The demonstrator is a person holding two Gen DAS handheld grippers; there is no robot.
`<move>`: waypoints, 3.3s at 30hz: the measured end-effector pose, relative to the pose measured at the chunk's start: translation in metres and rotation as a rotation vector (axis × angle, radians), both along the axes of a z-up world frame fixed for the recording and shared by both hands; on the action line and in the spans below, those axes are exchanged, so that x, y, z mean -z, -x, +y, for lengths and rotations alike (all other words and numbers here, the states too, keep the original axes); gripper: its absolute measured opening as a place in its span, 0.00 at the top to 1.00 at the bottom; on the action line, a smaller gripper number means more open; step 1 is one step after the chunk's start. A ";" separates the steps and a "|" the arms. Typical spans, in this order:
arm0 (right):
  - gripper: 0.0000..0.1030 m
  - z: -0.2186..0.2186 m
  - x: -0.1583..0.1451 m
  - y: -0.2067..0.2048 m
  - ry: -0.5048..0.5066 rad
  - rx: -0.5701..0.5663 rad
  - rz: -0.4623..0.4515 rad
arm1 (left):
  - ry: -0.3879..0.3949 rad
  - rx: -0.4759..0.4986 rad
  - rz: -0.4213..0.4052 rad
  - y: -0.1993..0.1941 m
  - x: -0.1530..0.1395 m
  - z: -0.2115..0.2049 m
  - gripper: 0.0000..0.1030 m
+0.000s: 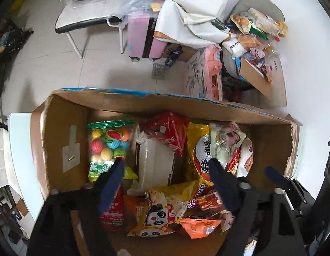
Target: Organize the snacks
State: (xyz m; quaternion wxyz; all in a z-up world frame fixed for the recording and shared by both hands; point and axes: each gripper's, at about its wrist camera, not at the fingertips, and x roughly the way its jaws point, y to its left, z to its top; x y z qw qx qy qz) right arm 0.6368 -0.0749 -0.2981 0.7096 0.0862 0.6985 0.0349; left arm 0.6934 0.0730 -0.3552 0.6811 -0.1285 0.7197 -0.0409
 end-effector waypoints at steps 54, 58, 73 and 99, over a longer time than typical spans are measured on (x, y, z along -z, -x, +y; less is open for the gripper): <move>0.07 -0.050 -0.279 0.368 0.078 -0.088 -0.517 | -0.251 0.002 -0.630 0.357 -0.260 -0.056 0.06; 0.07 -0.052 -0.298 0.396 0.072 -0.092 -0.548 | -0.270 0.005 -0.653 0.377 -0.271 -0.061 0.06; 0.07 -0.057 -0.338 0.438 0.105 -0.111 -0.623 | -0.268 -0.035 -0.724 0.415 -0.299 -0.065 0.06; 0.03 -0.051 -0.300 0.366 0.177 -0.021 -0.645 | -0.343 -0.091 -0.698 0.348 -0.257 -0.044 0.06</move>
